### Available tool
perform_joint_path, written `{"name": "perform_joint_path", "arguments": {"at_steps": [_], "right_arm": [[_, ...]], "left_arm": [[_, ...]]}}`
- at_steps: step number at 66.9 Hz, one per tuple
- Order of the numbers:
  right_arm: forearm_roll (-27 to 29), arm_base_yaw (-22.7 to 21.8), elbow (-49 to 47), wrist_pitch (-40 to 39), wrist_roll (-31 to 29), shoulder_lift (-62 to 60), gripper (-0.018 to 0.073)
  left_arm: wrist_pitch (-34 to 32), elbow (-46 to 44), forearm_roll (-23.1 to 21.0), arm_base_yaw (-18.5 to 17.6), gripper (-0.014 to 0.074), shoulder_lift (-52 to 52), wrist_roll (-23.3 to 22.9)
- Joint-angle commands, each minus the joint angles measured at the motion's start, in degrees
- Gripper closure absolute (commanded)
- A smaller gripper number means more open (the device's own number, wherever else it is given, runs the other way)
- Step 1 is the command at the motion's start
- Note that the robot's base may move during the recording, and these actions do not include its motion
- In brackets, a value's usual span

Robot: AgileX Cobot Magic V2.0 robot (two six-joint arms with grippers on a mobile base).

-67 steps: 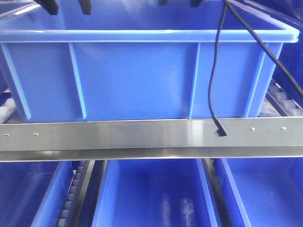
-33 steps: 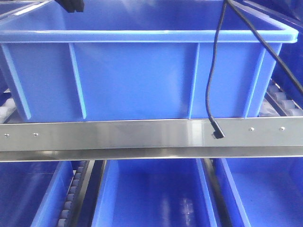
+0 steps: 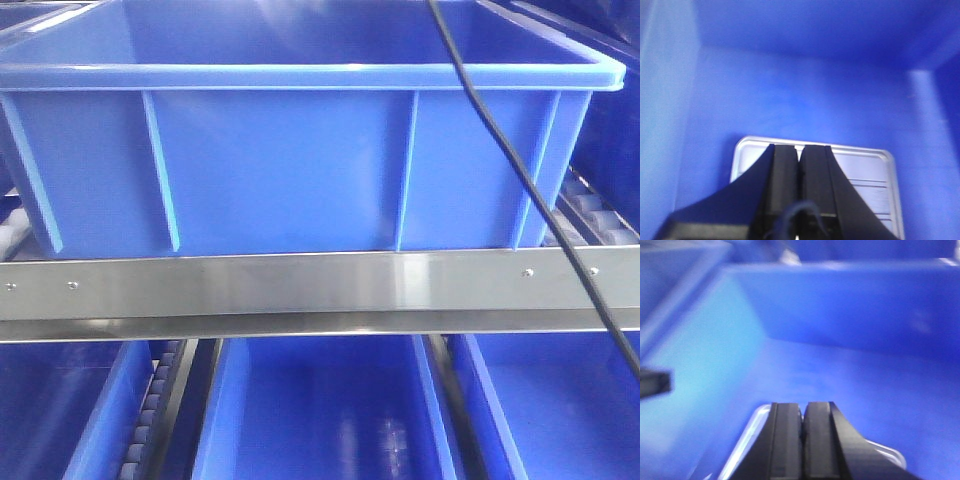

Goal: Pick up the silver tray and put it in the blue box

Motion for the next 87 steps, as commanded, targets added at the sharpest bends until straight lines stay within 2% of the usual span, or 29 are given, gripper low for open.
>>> {"name": "perform_joint_path", "arguments": {"at_steps": [1, 8, 18, 23, 36, 58, 68, 87], "right_arm": [[-5.03, -0.35, 4.32, -10.94, -0.14, -6.93, 0.0510], [-9.11, -0.35, 11.34, -14.96, -0.14, -12.49, 0.0510], [-9.59, -0.35, 20.11, -16.01, -0.14, -22.16, 0.0510], [-9.66, -0.35, 23.90, -16.01, -0.14, -27.64, 0.0510], [-13.78, -0.35, 32.99, -15.89, -0.14, -40.39, 0.0510], [-14.06, -0.35, 46.05, -15.49, -0.14, -59.61, 0.0510], [-14.06, -0.35, 47.73, -15.44, -0.14, -64.28, 0.0510], [-14.06, -0.35, 47.73, -15.44, -0.14, -64.37, 0.0510]], "left_arm": [[-10.69, 4.27, 0.38, -0.61, 0.0685, -7.47, 1.92], [-21.24, 14.51, 1.80, -1.94, 0.0685, -14.81, 3.66], [-39.29, 29.55, 10.31, -3.21, 0.0685, -26.12, 3.66], [-44.48, 36.45, 14.24, -3.21, 0.0687, -31.78, 3.66], [-44.71, 48.02, 14.41, -3.21, 0.0687, -45.79, 3.66], [-44.21, 55.87, 14.41, -3.21, 0.0687, -62.77, 2.52], [-43.99, 58.20, 14.41, -3.21, 0.0687, -65.32, 2.52], [-44.06, 58.41, 14.41, -3.21, 0.0687, -65.32, 2.52]]}}
